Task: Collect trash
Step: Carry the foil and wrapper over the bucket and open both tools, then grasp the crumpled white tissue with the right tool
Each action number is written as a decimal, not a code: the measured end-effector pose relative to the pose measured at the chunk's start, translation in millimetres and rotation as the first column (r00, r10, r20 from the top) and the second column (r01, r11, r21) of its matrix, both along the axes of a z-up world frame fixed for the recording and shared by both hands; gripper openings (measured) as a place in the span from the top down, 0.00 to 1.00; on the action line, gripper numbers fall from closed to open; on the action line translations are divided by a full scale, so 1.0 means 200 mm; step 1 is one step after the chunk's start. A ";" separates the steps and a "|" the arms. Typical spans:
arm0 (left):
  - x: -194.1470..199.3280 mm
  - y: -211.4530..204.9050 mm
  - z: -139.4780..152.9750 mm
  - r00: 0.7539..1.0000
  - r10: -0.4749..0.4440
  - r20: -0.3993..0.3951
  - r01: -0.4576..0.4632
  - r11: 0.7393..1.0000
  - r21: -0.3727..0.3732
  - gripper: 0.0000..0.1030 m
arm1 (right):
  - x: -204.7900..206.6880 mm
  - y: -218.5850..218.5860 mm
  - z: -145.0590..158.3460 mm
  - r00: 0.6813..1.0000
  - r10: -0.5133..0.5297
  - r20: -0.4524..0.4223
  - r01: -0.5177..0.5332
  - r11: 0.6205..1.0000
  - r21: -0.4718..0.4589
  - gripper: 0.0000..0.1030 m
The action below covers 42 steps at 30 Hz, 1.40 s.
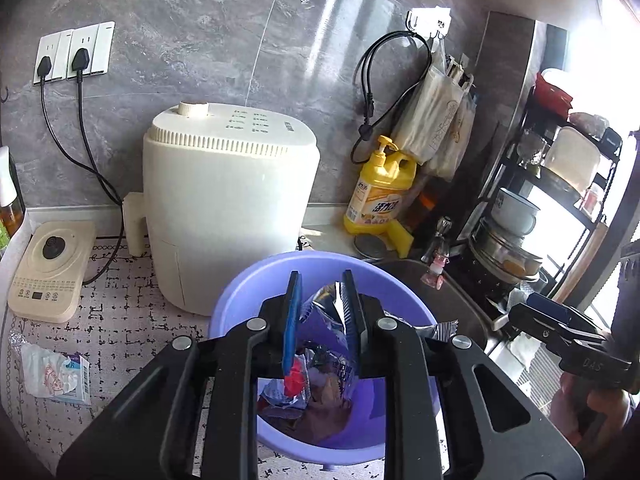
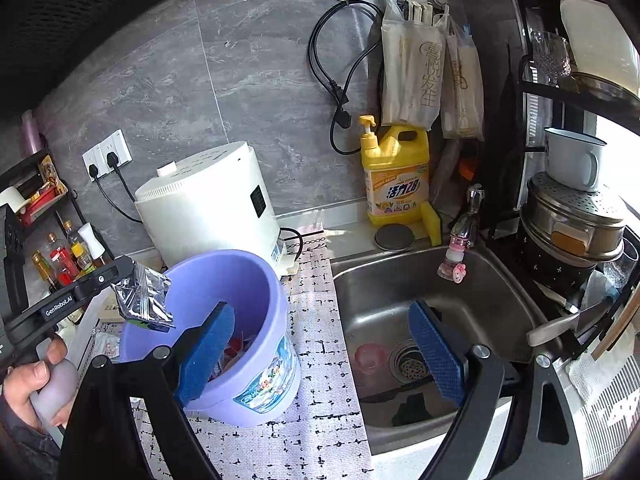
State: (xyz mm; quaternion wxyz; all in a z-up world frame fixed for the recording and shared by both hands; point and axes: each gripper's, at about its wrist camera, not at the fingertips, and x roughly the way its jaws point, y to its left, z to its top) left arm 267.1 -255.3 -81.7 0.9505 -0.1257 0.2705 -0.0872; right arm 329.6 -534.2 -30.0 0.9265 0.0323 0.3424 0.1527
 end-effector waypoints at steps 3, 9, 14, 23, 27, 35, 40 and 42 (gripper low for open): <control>-0.01 -0.03 -0.01 1.000 0.005 0.021 -0.004 1.000 -0.020 0.33 | 0.00 -0.05 -0.01 1.000 -0.004 -0.006 0.004 1.000 -0.003 0.15; -0.06 0.00 -0.02 0.998 0.055 0.010 -0.055 0.998 0.004 0.22 | 0.02 -0.04 -0.03 0.999 0.035 -0.017 -0.035 0.999 0.012 0.15; -0.13 0.12 -0.02 0.992 0.128 -0.004 -0.128 0.991 0.028 0.17 | 0.01 0.07 -0.03 0.995 0.098 -0.022 -0.097 0.995 0.036 0.11; -0.31 0.40 -0.04 0.969 0.247 -0.030 -0.245 0.968 0.049 0.13 | -0.01 0.37 -0.05 0.975 0.216 -0.043 -0.213 0.975 0.063 0.08; -0.39 0.54 -0.06 0.957 0.288 -0.042 -0.286 0.957 0.051 0.13 | -0.04 0.53 -0.04 0.962 0.271 -0.039 -0.268 0.961 0.070 0.08; -0.53 0.85 -0.09 0.933 0.355 -0.056 -0.351 0.934 0.060 0.13 | -0.13 0.84 -0.03 0.932 0.359 -0.040 -0.356 0.932 0.073 0.08; -0.60 1.03 -0.12 0.918 0.390 -0.071 -0.386 0.920 0.064 0.13 | -0.18 1.03 -0.05 0.918 0.395 -0.047 -0.391 0.918 0.070 0.08; -0.61 1.09 -0.13 0.913 0.401 -0.077 -0.397 0.916 0.064 0.13 | -0.20 1.10 -0.06 0.912 0.407 -0.052 -0.404 0.912 0.067 0.08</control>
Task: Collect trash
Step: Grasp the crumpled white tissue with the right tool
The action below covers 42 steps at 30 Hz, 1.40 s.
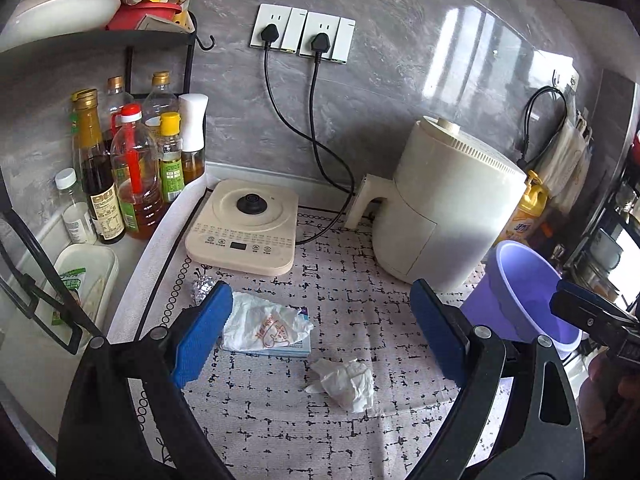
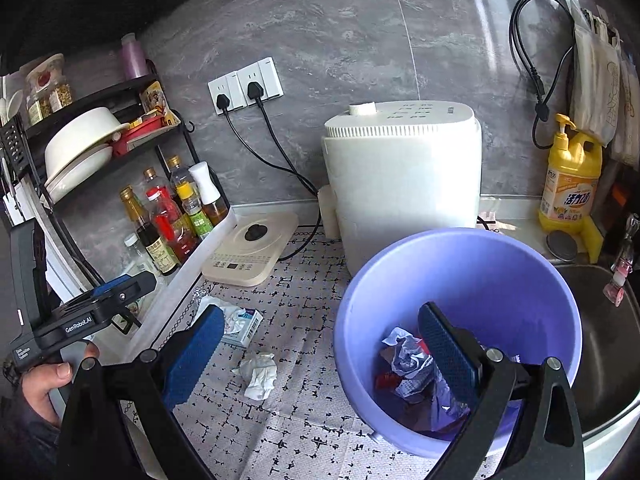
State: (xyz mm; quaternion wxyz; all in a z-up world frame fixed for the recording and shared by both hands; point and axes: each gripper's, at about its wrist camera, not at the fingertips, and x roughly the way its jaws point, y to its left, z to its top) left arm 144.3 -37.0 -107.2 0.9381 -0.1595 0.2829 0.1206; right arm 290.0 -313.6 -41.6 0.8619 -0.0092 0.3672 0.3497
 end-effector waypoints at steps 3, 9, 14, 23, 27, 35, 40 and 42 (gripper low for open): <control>-0.02 0.09 -0.02 1.000 0.010 -0.005 -0.010 1.000 0.001 0.13 | -0.02 0.11 -0.01 1.000 0.019 -0.003 -0.019 1.000 -0.009 0.08; -0.04 0.23 -0.07 1.000 0.005 -0.025 -0.005 1.000 -0.001 0.13 | -0.05 0.30 -0.05 0.999 0.049 -0.008 -0.049 0.999 -0.022 0.08; -0.02 0.32 -0.14 0.997 -0.037 -0.068 0.037 0.999 -0.008 0.14 | -0.08 0.44 -0.13 0.998 0.059 -0.035 -0.061 0.997 -0.055 0.08; 0.13 0.45 -0.33 0.977 -0.128 -0.170 0.125 0.992 -0.032 0.39 | -0.09 0.61 -0.44 0.988 0.043 -0.148 -0.065 0.987 -0.148 0.16; 0.19 0.50 -0.41 0.965 -0.155 -0.210 0.151 0.988 -0.036 0.44 | -0.09 0.65 -0.59 0.979 0.014 -0.205 -0.053 0.982 -0.183 0.19; 0.36 0.55 -0.52 0.929 -0.261 -0.261 0.251 0.965 -0.073 0.49 | -0.06 0.72 -0.79 0.960 -0.065 -0.274 -0.017 0.958 -0.286 0.26; 0.44 0.51 -0.69 0.880 -0.326 -0.345 0.289 0.945 -0.154 0.61 | -0.01 0.76 -0.92 0.925 -0.067 -0.374 -0.069 0.938 -0.340 0.77; 0.44 0.49 -0.71 0.879 -0.323 -0.351 0.287 0.946 -0.153 0.75 | -0.01 0.77 -0.90 0.932 -0.054 -0.359 -0.078 0.936 -0.344 0.83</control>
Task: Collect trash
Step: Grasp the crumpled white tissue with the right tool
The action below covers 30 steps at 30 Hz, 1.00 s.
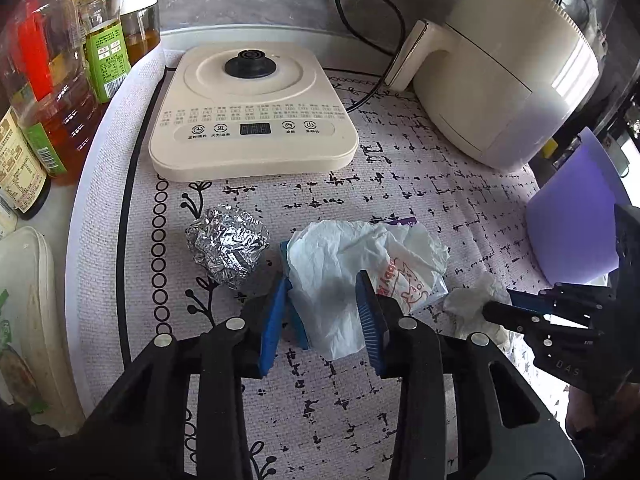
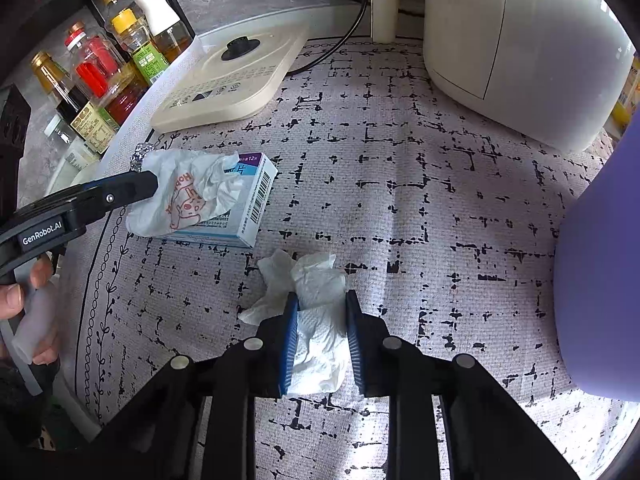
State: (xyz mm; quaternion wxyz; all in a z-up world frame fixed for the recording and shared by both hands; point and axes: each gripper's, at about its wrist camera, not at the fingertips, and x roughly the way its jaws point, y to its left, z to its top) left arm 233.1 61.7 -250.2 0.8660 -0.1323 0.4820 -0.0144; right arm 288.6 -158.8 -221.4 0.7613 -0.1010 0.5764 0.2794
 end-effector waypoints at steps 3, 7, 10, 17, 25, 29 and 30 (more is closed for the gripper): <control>-0.01 0.01 0.02 0.999 0.029 0.018 -0.028 1.000 -0.009 0.90 | 0.02 0.00 0.03 1.000 -0.003 0.009 0.003 1.000 0.020 0.83; -0.05 0.00 0.09 0.997 0.046 0.057 -0.047 0.999 0.013 0.92 | 0.02 0.00 0.08 1.000 0.012 0.025 -0.013 0.999 0.046 0.83; -0.10 -0.03 0.16 0.995 0.053 0.089 -0.057 0.997 0.043 0.92 | 0.01 0.00 0.13 0.999 0.026 0.047 -0.030 0.997 0.070 0.83; -0.20 -0.09 0.31 0.982 0.099 0.162 -0.110 0.992 0.060 0.92 | -0.01 -0.05 0.32 0.990 0.053 0.132 -0.069 0.990 0.125 0.82; -0.29 -0.19 0.49 0.958 0.148 0.244 -0.169 0.983 0.069 0.92 | -0.01 -0.17 0.58 0.970 0.064 0.235 -0.111 0.975 0.192 0.81; -0.32 -0.26 0.55 0.949 0.164 0.270 -0.190 0.979 0.071 0.92 | -0.01 -0.25 0.67 0.963 0.064 0.264 -0.124 0.968 0.219 0.80; -0.32 -0.28 0.56 0.947 0.169 0.274 -0.195 0.978 0.070 0.92 | -0.01 -0.27 0.69 0.961 0.065 0.269 -0.127 0.966 0.223 0.80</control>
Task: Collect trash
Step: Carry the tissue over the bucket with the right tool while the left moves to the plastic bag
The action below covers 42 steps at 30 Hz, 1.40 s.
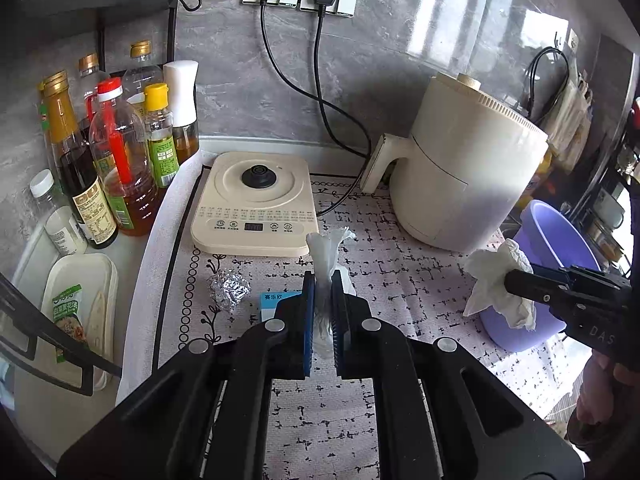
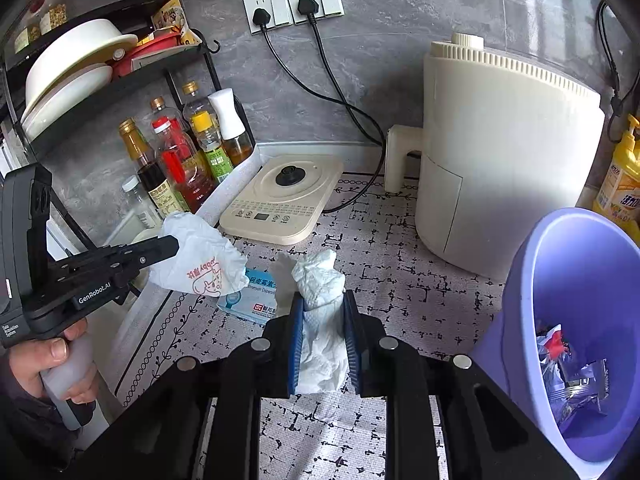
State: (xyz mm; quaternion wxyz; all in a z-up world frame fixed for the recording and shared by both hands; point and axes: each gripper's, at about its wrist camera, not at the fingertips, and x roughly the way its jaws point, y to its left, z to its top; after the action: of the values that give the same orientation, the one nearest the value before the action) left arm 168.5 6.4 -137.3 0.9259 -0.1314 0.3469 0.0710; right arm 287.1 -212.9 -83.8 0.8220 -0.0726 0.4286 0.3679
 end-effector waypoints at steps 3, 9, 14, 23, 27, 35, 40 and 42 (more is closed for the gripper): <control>-0.01 -0.06 0.03 1.000 0.011 0.010 -0.011 1.000 0.005 0.92 | 0.00 -0.07 0.04 1.000 0.003 0.012 -0.003 1.000 0.023 0.80; -0.02 -0.17 0.09 0.999 0.016 0.032 -0.016 1.000 0.013 0.92 | 0.01 -0.18 0.11 0.999 0.006 0.033 -0.008 0.999 0.053 0.80; -0.02 -0.28 0.13 0.998 0.010 0.057 -0.011 1.000 0.013 0.92 | 0.01 -0.30 0.17 0.998 -0.002 0.058 -0.002 0.997 0.074 0.80; 0.03 -0.49 0.20 0.996 -0.014 0.093 0.013 1.000 0.010 0.92 | 0.06 -0.53 0.23 0.996 -0.039 0.075 0.032 0.996 0.081 0.80; 0.06 -0.58 0.24 0.992 -0.018 0.122 0.016 1.000 0.012 0.92 | 0.10 -0.65 0.26 0.995 -0.054 0.081 0.048 0.995 0.085 0.80; 0.13 -0.72 0.28 0.989 -0.045 0.144 0.041 0.999 0.024 0.95 | 0.23 -0.87 0.33 0.987 -0.113 0.115 0.105 0.991 0.081 0.81; 0.17 -0.69 0.16 0.997 -0.034 0.070 0.036 0.999 -0.025 0.91 | 0.30 -0.96 0.34 0.980 -0.161 0.113 0.151 0.984 0.093 0.81; 0.18 -0.66 0.09 0.999 -0.019 0.031 0.020 1.000 -0.019 0.71 | 0.31 -0.97 0.33 0.979 -0.174 0.107 0.165 0.982 0.091 0.81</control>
State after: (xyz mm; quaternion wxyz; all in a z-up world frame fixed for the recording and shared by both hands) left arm 204.6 -126.0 -119.0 0.9306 -0.1380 0.3344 0.0565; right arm 348.5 -407.1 -18.2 0.8758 -0.0229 0.3701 0.3090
